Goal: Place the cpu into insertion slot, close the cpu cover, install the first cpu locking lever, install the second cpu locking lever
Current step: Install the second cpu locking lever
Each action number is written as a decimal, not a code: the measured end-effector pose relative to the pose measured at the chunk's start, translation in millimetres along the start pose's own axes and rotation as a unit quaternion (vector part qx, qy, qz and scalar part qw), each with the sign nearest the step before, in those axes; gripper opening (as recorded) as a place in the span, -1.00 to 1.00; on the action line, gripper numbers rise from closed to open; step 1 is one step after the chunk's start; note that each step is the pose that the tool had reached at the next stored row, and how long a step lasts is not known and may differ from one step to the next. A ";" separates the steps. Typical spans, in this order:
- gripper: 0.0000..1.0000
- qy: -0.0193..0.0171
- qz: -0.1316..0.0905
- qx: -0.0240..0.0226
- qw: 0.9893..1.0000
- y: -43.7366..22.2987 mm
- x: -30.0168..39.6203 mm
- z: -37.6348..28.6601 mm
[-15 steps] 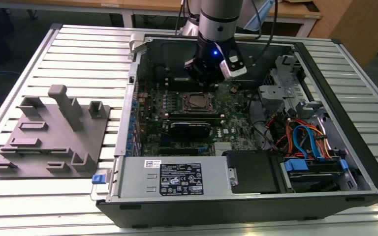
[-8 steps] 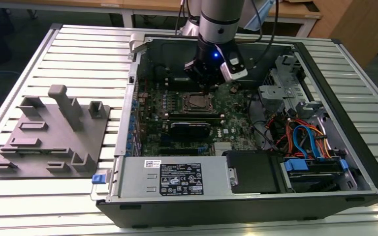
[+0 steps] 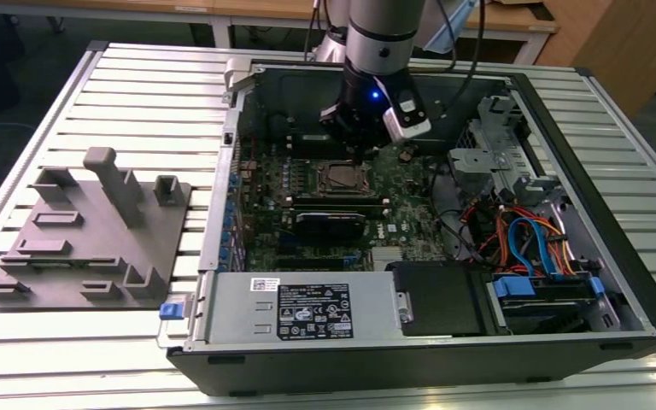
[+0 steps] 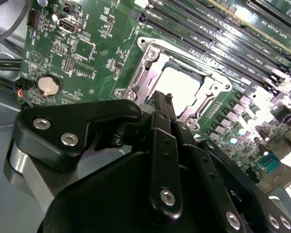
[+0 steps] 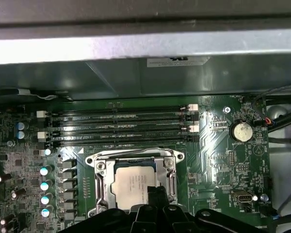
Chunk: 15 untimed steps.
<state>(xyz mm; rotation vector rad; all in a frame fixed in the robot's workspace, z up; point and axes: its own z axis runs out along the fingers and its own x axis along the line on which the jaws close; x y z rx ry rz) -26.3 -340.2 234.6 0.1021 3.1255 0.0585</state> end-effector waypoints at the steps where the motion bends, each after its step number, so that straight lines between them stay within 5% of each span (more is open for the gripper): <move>1: -0.80 0.000 0.000 0.000 1.000 0.1 0.0 -1.6; 15: -0.80 0.000 0.000 0.000 1.000 -7.9 -0.6 -3.6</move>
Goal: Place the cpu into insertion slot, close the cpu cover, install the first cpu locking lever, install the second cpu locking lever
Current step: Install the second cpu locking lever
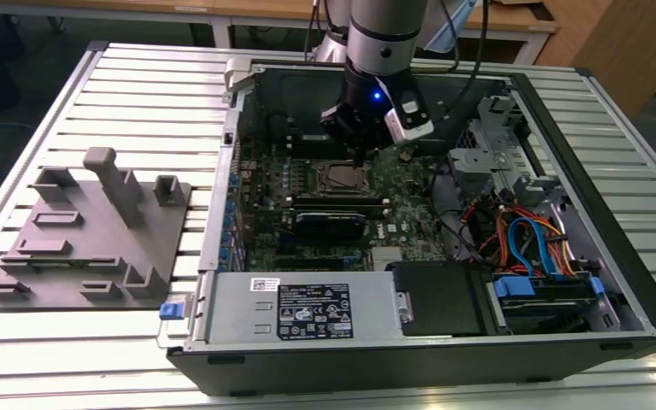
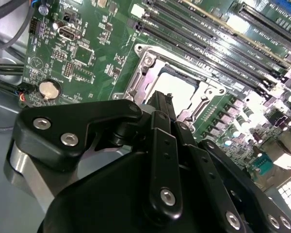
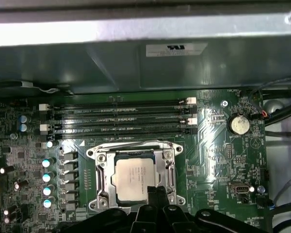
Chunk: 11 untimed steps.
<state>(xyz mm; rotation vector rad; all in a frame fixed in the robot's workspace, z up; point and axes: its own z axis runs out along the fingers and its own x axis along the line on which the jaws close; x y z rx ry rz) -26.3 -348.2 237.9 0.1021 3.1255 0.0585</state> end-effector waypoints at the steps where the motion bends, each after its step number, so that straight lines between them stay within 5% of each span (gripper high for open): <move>1: -0.80 0.000 0.000 0.000 1.000 -0.4 0.0 0.0; 8: -0.80 0.000 0.000 0.000 1.000 -0.6 0.0 -0.1; 9: -0.80 0.000 0.000 -0.003 1.000 -0.8 -0.1 -0.1; 11: -0.80 0.001 0.000 -0.016 1.000 -1.8 -0.1 -0.1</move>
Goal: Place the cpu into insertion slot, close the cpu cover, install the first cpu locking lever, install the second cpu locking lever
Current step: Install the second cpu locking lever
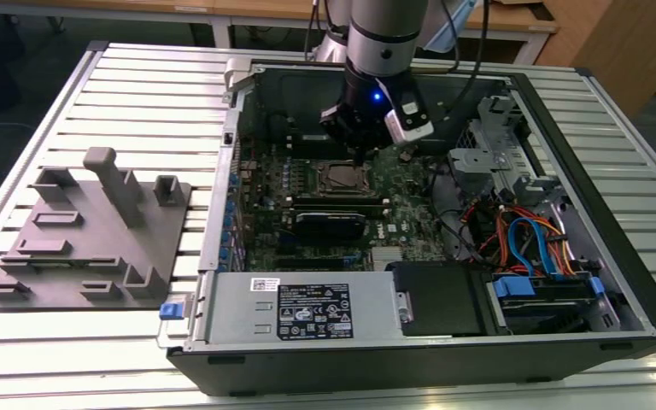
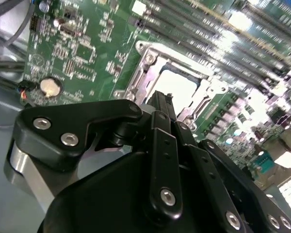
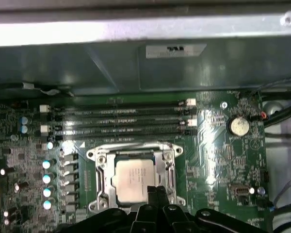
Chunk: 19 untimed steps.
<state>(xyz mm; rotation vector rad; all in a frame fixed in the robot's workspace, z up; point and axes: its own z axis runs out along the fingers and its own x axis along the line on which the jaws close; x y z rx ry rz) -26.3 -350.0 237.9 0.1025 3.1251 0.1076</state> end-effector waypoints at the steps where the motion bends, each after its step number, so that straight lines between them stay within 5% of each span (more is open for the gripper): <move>1: -0.80 0.000 0.000 -0.004 1.000 -0.8 -0.1 -0.1; 8: -0.80 0.001 0.000 -0.006 1.000 -10.3 -0.7 -0.7; 19: -0.80 0.002 0.000 -0.006 1.000 -10.6 -0.7 -0.8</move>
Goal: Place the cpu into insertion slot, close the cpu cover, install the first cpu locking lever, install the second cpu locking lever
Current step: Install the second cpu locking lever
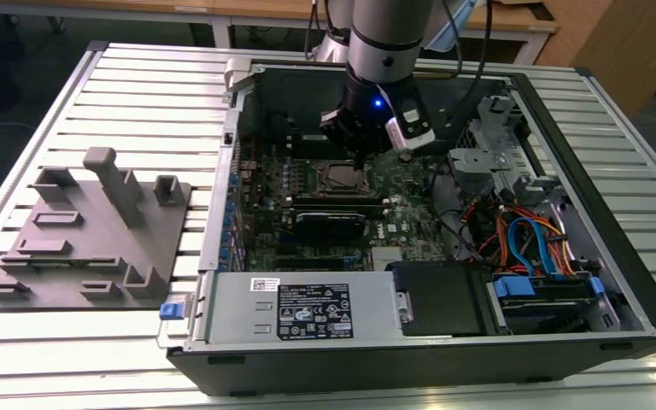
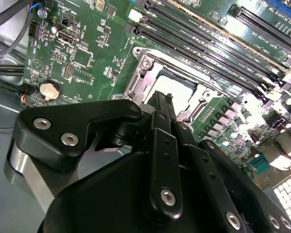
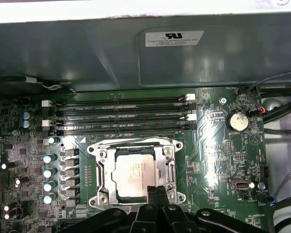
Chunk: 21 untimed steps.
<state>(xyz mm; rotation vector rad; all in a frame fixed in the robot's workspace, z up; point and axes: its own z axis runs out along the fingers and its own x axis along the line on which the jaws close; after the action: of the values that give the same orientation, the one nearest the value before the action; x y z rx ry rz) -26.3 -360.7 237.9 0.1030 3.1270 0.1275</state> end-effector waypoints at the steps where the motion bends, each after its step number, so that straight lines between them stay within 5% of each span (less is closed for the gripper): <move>1: -0.80 0.000 0.000 0.000 1.000 0.0 0.0 0.0; 6: -0.80 0.000 0.000 0.000 1.000 -1.4 -0.1 -0.2; 16: -0.80 0.002 0.000 0.000 1.000 -18.3 -1.3 -0.8; 21: -0.80 0.004 -0.001 0.000 1.000 -20.0 1.9 1.1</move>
<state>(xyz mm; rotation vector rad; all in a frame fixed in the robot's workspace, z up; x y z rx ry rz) -29.5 -380.4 235.1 0.1010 3.1353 0.1275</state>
